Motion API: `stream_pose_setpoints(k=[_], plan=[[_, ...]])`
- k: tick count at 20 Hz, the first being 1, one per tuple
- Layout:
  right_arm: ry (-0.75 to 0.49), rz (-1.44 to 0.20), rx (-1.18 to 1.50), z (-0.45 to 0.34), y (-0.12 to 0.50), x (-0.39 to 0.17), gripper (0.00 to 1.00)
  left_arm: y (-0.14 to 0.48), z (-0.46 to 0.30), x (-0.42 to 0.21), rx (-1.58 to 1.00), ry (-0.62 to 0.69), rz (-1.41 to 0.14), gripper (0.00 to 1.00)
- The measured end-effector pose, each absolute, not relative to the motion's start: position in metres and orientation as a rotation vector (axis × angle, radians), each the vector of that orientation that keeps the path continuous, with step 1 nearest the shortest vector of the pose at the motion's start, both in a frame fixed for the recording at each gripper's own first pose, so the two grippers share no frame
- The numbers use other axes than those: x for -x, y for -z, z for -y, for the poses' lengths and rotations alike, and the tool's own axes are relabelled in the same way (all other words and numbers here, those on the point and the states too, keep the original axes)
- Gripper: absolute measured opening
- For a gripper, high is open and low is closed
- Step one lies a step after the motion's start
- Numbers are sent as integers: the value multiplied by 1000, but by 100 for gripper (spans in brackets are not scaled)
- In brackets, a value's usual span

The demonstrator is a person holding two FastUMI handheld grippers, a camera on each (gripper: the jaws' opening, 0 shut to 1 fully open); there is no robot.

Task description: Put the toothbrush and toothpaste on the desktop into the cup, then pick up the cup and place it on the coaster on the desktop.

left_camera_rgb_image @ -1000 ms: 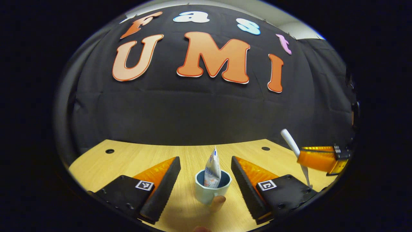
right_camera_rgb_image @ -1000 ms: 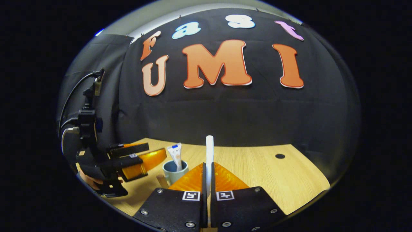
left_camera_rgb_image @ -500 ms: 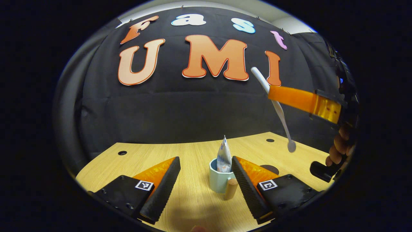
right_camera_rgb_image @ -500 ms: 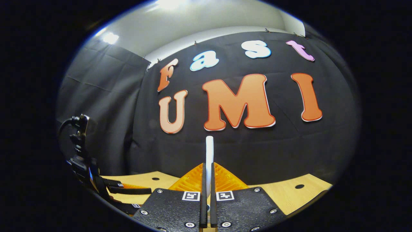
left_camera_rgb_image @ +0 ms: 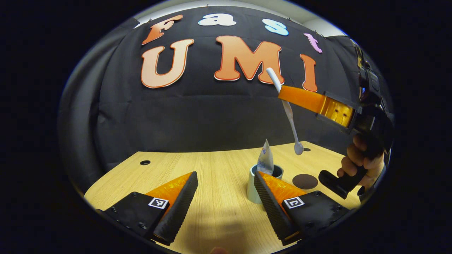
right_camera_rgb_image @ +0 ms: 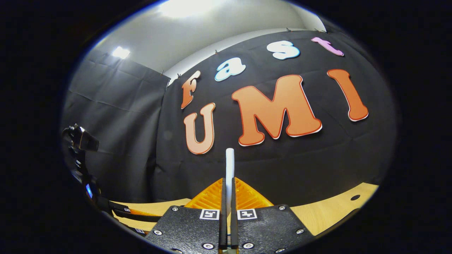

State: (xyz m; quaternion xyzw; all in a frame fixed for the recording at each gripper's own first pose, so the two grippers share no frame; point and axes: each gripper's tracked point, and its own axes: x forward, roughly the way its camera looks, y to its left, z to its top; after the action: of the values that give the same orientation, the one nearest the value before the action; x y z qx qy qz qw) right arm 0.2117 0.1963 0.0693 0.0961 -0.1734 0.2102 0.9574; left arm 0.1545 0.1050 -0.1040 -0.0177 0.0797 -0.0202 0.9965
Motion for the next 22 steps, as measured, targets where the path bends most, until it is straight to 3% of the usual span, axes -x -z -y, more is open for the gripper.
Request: stream_pose_setpoints(k=[12,22], plan=[[-449,433,-209,-211,-25,-239,4,140,-122,-161,55,16,-219,100],[-427,387,-99,-212,5,-244,8,149,-113,-159,70,23,-251,100]])
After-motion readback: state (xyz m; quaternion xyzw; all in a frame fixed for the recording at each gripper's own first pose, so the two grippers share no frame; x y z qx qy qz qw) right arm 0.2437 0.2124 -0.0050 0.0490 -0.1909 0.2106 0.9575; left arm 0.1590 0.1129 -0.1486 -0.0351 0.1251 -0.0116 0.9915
